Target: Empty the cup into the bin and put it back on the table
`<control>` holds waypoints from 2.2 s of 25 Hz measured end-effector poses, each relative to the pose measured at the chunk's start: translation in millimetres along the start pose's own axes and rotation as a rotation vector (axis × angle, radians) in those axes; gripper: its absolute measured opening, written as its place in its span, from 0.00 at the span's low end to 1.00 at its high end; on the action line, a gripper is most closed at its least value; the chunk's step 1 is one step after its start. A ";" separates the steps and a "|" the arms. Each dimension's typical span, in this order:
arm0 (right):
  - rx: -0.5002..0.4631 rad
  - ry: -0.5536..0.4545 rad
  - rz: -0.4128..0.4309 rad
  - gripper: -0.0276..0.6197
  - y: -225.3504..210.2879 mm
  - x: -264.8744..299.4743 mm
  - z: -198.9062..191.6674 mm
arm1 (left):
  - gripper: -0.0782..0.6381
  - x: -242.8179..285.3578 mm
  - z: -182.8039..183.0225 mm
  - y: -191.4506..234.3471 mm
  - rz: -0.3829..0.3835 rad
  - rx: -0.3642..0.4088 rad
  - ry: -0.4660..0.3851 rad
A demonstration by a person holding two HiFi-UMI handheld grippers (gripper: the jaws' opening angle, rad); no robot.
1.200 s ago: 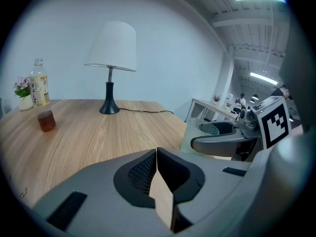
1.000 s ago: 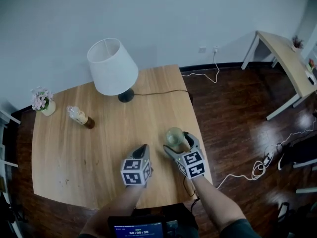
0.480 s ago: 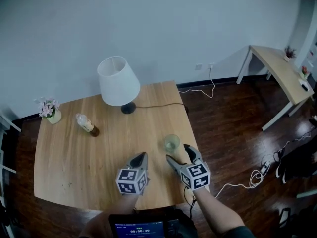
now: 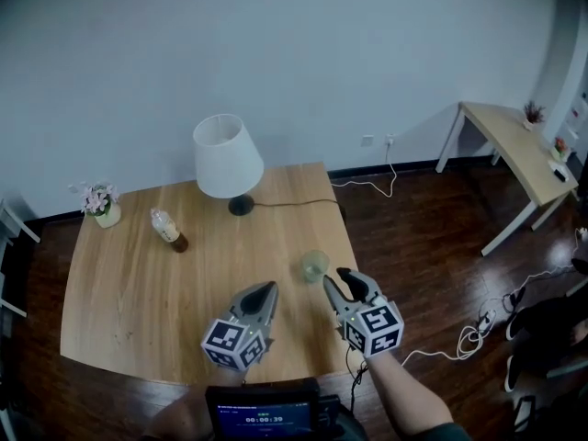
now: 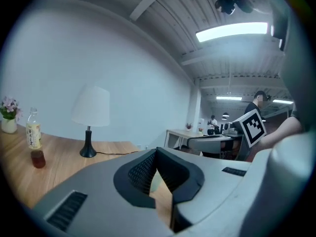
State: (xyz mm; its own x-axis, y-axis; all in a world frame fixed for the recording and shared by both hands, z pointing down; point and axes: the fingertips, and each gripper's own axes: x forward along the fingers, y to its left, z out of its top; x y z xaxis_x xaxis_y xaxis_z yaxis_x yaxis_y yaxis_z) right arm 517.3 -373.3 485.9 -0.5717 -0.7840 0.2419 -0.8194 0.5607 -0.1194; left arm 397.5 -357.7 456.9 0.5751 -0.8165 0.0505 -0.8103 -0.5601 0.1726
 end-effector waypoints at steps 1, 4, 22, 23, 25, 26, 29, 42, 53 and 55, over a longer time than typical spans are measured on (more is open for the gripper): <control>0.002 -0.009 0.007 0.25 0.5 -4.8 4.0 | 0.11 -1.6 3.0 -4.9 -0.002 0.013 -0.009; 0.011 -0.058 0.036 0.18 4.5 -19.6 19.3 | 0.11 -7.0 17.0 -17.8 -0.010 0.031 -0.049; 0.005 -0.093 0.020 0.04 31.8 -69.9 48.9 | 0.11 -75.7 72.5 -31.6 -0.048 0.136 -0.184; 0.003 -0.093 0.019 0.05 34.7 -71.3 50.2 | 0.11 -78.3 75.1 -31.0 -0.056 0.142 -0.208; 0.001 -0.097 0.014 0.04 38.6 -73.7 52.9 | 0.11 -81.8 80.0 -29.7 -0.065 0.147 -0.233; 0.003 -0.099 0.013 0.04 40.2 -75.1 54.4 | 0.11 -83.2 81.6 -28.8 -0.062 0.150 -0.227; 0.008 -0.102 0.012 0.04 46.1 -79.2 57.1 | 0.11 -91.1 76.6 -25.1 -0.059 0.160 -0.220; -0.021 -0.094 0.037 0.04 67.7 -93.2 60.6 | 0.11 -112.4 101.9 -29.8 -0.025 0.143 -0.245; -0.017 -0.081 0.015 0.04 71.1 -105.4 59.3 | 0.11 -138.3 97.1 -4.7 0.060 0.150 -0.210; -0.018 -0.079 0.013 0.04 69.5 -104.7 57.6 | 0.11 -136.5 96.0 -5.4 0.056 0.157 -0.204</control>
State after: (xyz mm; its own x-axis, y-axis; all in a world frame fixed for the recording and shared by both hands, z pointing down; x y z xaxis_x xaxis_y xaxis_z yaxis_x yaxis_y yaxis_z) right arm 517.8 -267.7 396.9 -0.5842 -0.7950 0.1634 -0.8115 0.5749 -0.1044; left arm 312.5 -256.6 354.7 0.5068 -0.8495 -0.1469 -0.8572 -0.5147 0.0193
